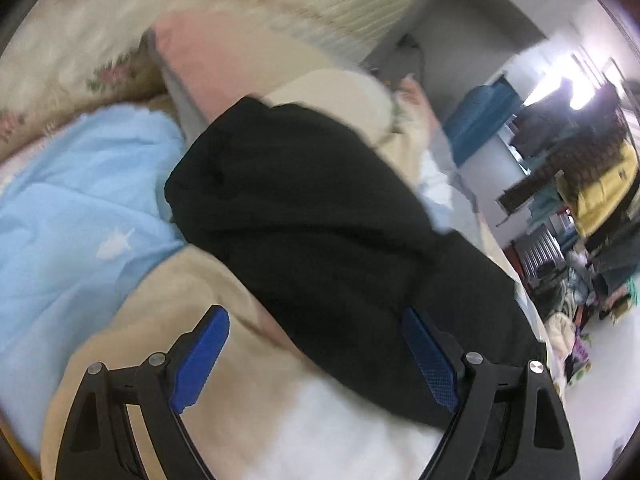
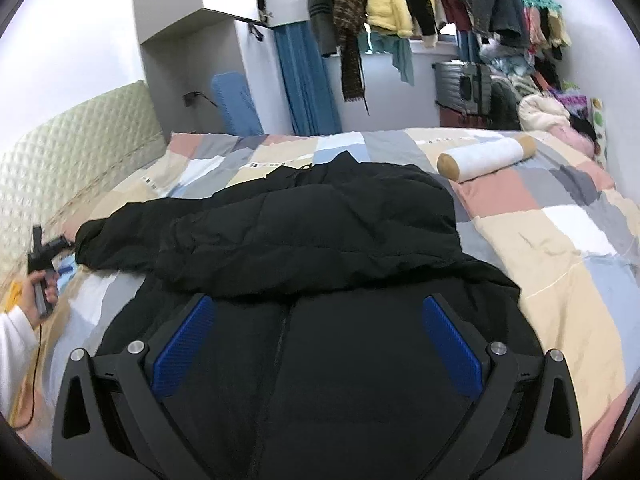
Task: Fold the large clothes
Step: 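Grasp the other sleeve cuff with the left tool and lift it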
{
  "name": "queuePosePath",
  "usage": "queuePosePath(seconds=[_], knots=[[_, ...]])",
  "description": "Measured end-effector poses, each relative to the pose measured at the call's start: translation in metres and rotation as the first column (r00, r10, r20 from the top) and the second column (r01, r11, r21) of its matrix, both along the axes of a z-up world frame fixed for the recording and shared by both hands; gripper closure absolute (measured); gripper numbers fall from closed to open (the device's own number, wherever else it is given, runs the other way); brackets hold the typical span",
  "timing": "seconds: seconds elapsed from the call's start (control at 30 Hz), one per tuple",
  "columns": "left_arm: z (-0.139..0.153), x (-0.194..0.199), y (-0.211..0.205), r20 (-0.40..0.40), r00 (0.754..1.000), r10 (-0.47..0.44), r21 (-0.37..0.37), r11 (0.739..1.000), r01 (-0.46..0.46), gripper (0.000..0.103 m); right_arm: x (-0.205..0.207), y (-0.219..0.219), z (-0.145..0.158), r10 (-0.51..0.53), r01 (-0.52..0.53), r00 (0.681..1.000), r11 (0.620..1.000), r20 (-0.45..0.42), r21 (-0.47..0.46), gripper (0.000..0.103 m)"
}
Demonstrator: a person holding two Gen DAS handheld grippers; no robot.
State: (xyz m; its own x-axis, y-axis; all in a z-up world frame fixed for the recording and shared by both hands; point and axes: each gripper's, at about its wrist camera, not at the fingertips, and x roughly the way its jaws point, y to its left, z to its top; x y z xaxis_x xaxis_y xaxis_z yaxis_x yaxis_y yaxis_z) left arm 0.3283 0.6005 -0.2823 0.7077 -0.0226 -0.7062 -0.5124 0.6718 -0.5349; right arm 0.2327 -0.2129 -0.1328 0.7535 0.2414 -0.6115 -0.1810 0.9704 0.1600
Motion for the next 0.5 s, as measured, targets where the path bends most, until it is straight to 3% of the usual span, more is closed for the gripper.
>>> queuePosePath(seconds=[0.23, 0.3, 0.43, 0.5], knots=[[-0.053, 0.031, 0.057, 0.063, 0.995, 0.074, -0.141, 0.988, -0.064, 0.015, 0.028, 0.021, -0.01, -0.051, 0.05, 0.997, 0.999, -0.06, -0.018, 0.0], [-0.062, 0.037, 0.067, 0.085, 0.993, 0.087, -0.171, 0.983, -0.071, 0.01, 0.033, 0.024, -0.013, -0.064, 0.062, 0.995, 0.998, -0.077, -0.024, 0.0], [-0.063, 0.049, 0.071, 0.104, 0.99, 0.093, -0.138, 0.987, -0.078, 0.009, 0.038, 0.032, -0.017, -0.066, 0.062, 0.994, 0.997, -0.091, -0.053, 0.0], [-0.057, 0.052, 0.068, 0.121, 0.987, 0.105, -0.11, 0.99, -0.092, 0.024, 0.038, 0.034, -0.019, -0.063, 0.057, 0.994, 0.996, -0.094, -0.066, 0.0]])
